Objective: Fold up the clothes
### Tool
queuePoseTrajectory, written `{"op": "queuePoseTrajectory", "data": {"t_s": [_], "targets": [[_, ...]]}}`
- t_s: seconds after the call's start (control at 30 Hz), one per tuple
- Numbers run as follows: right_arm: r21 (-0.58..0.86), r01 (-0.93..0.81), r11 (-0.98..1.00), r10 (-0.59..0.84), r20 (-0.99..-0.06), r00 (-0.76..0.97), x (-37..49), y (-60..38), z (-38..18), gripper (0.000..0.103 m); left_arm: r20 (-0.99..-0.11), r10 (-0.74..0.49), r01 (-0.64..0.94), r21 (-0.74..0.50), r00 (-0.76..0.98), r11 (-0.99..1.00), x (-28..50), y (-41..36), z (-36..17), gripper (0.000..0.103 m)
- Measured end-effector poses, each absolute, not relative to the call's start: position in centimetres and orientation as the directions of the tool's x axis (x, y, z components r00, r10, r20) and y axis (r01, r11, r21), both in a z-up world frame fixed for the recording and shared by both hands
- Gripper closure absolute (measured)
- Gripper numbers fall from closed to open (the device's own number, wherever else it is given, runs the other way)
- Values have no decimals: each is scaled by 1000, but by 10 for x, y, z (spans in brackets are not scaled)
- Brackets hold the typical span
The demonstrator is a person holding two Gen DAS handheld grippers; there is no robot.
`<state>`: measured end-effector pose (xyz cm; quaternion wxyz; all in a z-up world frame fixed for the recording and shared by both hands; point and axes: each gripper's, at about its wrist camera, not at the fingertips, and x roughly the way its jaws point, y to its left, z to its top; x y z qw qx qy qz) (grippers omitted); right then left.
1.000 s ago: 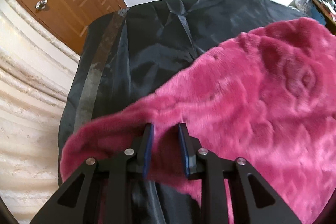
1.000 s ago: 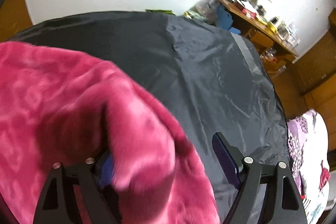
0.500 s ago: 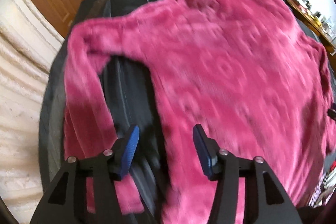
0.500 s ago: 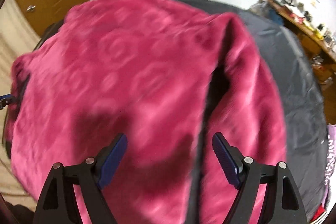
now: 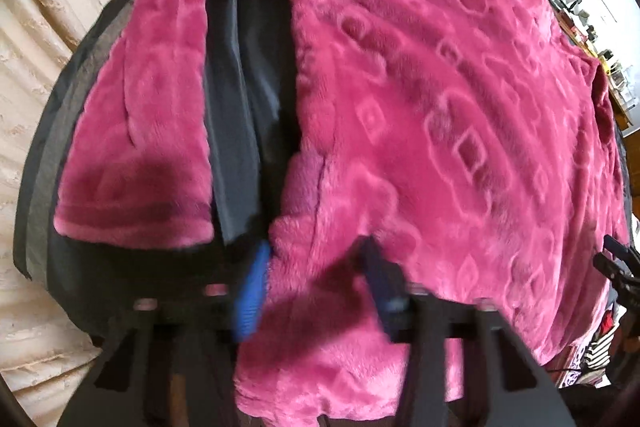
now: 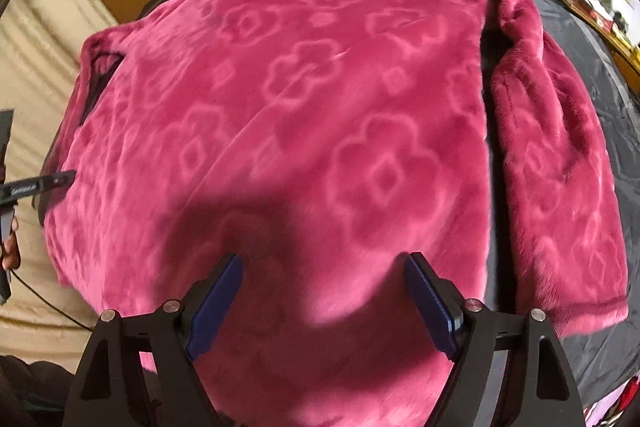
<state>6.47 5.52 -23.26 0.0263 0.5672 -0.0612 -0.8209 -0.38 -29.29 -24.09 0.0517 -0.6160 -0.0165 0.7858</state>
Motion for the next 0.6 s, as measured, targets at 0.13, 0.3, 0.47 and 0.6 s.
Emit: {"op": "queuePoseTrajectory", "data": {"t_s": [0.13,0.3,0.47,0.6], "targets": [[127,-35,-991,-107,-929,-354,74,56,-233,19,-965,100,-46,-91,-243,-995,5,-299,-236,82],[111,-60,-992,-82,-930,-359,86,66,-230,19,-971,55,-59,-43,-233,-997,24,-319,-233,84],[103,-71,-992,-69,-923,-378,98,71,-223,19,-972,45,-58,-33,-231,-998,32,-321,-230,84],[106,-2,-994,-96,-909,-405,97,55,-217,19,-975,-7,-88,27,-222,-996,30,-304,-239,84]]}}
